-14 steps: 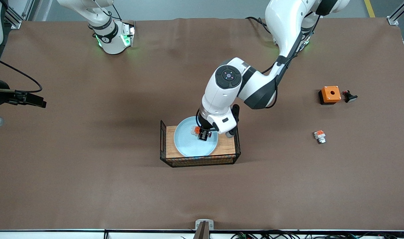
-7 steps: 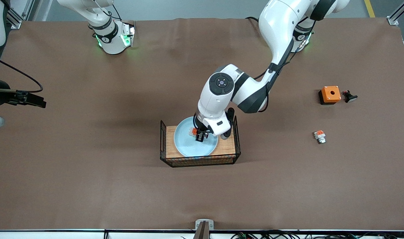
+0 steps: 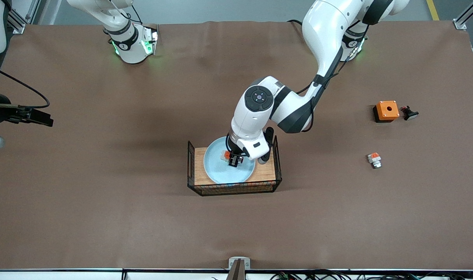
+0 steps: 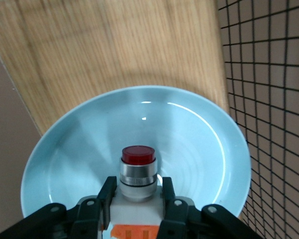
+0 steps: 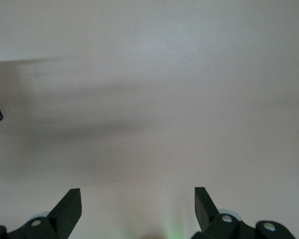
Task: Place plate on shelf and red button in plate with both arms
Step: 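Lower the red button onto the plate and open the left gripper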
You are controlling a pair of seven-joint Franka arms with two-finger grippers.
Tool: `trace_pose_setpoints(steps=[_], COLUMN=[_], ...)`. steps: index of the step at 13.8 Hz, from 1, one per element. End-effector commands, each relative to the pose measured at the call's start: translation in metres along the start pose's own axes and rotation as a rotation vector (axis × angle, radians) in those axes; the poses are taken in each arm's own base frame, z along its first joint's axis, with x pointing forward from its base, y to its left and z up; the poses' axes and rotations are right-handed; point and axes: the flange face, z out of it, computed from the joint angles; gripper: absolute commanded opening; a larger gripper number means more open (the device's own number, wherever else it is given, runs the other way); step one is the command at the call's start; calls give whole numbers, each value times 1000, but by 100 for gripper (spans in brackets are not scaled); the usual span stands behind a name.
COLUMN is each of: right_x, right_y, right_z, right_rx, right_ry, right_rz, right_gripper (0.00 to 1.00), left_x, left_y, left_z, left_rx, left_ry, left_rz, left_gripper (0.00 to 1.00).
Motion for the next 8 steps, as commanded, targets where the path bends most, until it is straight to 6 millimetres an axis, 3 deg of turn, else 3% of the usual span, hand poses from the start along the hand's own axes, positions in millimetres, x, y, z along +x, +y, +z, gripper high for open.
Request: trace_pose_setpoints(steps=[1,3,6,7,8], right_x=[-6,-12,-20,-22,-25], right_y=[2,6,7,5,7], right_z=[-14,-19,-35,-37,-37], right_rx=[-6,-11,-10,-10,-9], right_ry=[9,-17,-11,-9,-23], right_rz=[-1,7,7,6,13], right_gripper=[100,100,100,100,100], left_x=[3,3,4,3,2], left_y=[7,7,6,7,8], left_z=[2,4,6,4,-3], left_rx=[-37,-36,-34,-37,-45], left_ry=[10,11,14,14,12], left_rz=[-1,2,19,21,23], left_gripper=[34,35,51,64,86])
